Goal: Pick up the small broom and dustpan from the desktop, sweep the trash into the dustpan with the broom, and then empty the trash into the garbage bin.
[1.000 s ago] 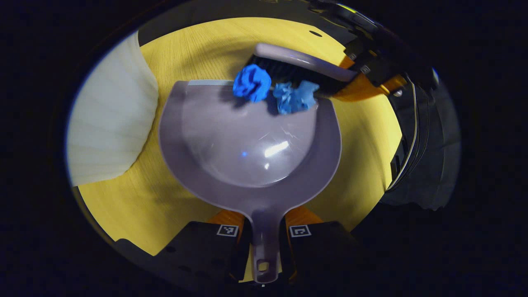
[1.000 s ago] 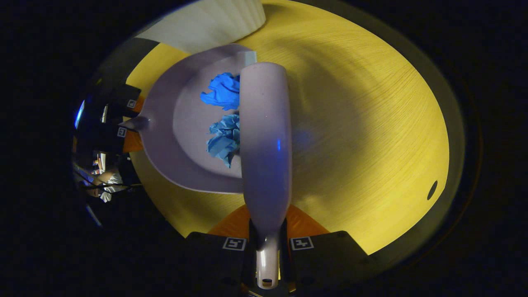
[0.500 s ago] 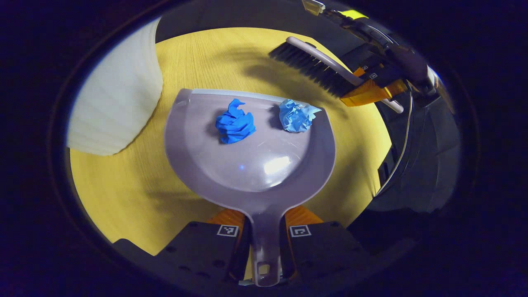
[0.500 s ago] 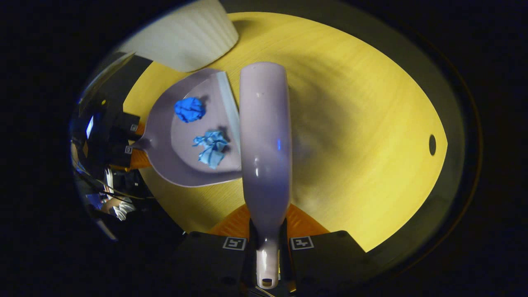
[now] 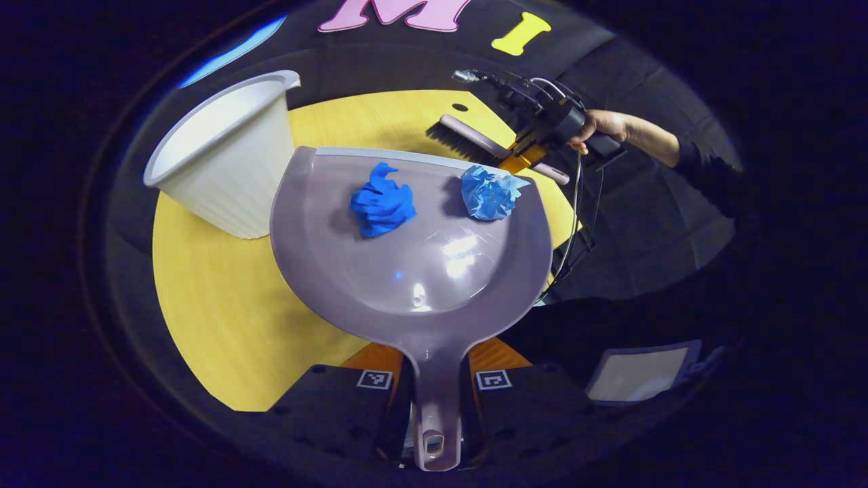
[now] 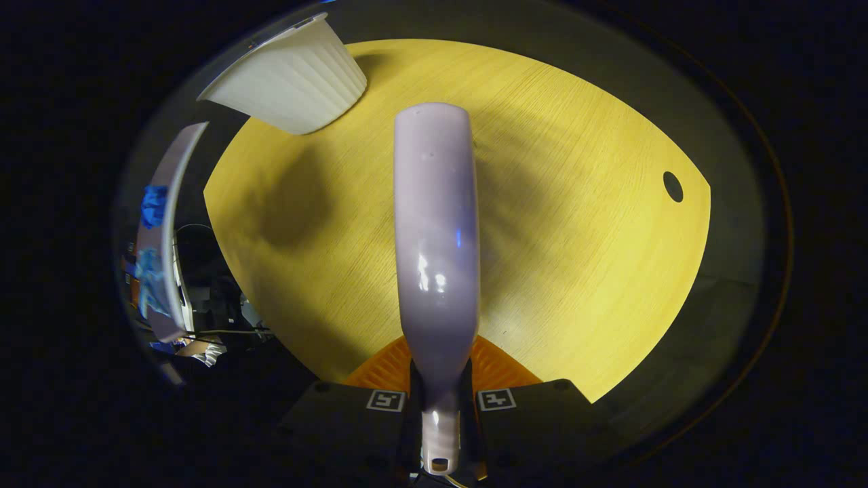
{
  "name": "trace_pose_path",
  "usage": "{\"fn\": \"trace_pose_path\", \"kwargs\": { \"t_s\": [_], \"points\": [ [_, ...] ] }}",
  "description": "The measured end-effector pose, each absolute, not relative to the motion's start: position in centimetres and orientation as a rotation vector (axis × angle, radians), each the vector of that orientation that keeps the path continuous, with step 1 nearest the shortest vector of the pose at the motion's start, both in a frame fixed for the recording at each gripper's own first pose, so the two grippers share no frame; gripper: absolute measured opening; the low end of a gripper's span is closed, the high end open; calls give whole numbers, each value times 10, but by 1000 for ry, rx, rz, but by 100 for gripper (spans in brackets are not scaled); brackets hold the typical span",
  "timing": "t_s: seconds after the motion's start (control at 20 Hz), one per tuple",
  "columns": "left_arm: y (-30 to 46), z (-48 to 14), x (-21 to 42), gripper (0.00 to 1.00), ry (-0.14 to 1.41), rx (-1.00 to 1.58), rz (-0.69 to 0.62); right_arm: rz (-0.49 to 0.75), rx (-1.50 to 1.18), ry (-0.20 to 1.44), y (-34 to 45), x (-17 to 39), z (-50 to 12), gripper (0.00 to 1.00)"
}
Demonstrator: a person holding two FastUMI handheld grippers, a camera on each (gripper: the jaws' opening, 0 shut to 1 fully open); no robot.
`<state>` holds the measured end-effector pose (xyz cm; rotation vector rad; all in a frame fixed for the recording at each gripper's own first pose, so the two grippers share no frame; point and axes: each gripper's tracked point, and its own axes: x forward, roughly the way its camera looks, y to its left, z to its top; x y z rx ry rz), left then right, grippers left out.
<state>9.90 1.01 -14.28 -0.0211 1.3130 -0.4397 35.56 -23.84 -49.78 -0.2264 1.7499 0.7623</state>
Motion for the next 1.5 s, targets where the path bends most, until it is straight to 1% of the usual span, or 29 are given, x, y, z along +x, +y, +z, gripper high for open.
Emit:
{"fn": "trace_pose_path", "kwargs": {
  "t_s": [0.05, 0.1, 0.15, 0.2, 0.3, 0.45, 0.55, 0.65, 0.8, 0.95, 1.0, 1.05, 1.1, 1.25, 1.35, 1.5],
  "points": [
    [22, -119, 97, 28, 1299, -66, -407, 761, -212, 1735, -238, 350, -491, 24],
    [37, -102, 102, 28, 1281, -99, -370, 760, -189, 1720, -236, 351, -485, 21],
    [57, -89, 108, 28, 1262, -91, -325, 763, -165, 1706, -235, 354, -480, 24],
    [78, -82, 115, 29, 1246, -48, -270, 765, -150, 1694, -236, 357, -478, 25],
    [131, -64, 128, 28, 1236, 60, -145, 764, -168, 1661, -239, 362, -478, 24],
    [178, -31, 155, 28, 1253, 36, -31, 768, -178, 1649, -234, 353, -471, 24],
    [208, -36, 187, 29, 1268, 77, 41, 773, -132, 1644, -233, 353, -468, 25],
    [237, -43, 221, 28, 1301, 169, 104, 789, -68, 1649, -236, 361, -460, 25],
    [274, -55, 270, 28, 1365, 312, 175, 816, -42, 1618, -234, 366, -447, 25],
    [278, -61, 293, 29, 1412, 509, 182, 824, -22, 1602, -232, 365, -447, 25],
    [274, -60, 290, 29, 1412, 607, 185, 820, -19, 1602, -234, 366, -447, 25],
    [274, -56, 292, 27, 1398, 716, 188, 816, -15, 1603, -233, 364, -448, 25],
    [275, -54, 292, 28, 1392, 825, 190, 823, -9, 1611, -234, 361, -449, 25],
    [275, -62, 281, 29, 1379, 1081, 127, 823, -23, 1635, -243, 354, -454, 24],
    [284, -65, 276, 29, 1374, 1139, 87, 812, -12, 1643, -245, 347, -461, 24],
    [287, -62, 276, 28, 1333, 1120, 103, 791, -9, 1632, -250, 348, -465, 25]
  ]
}}
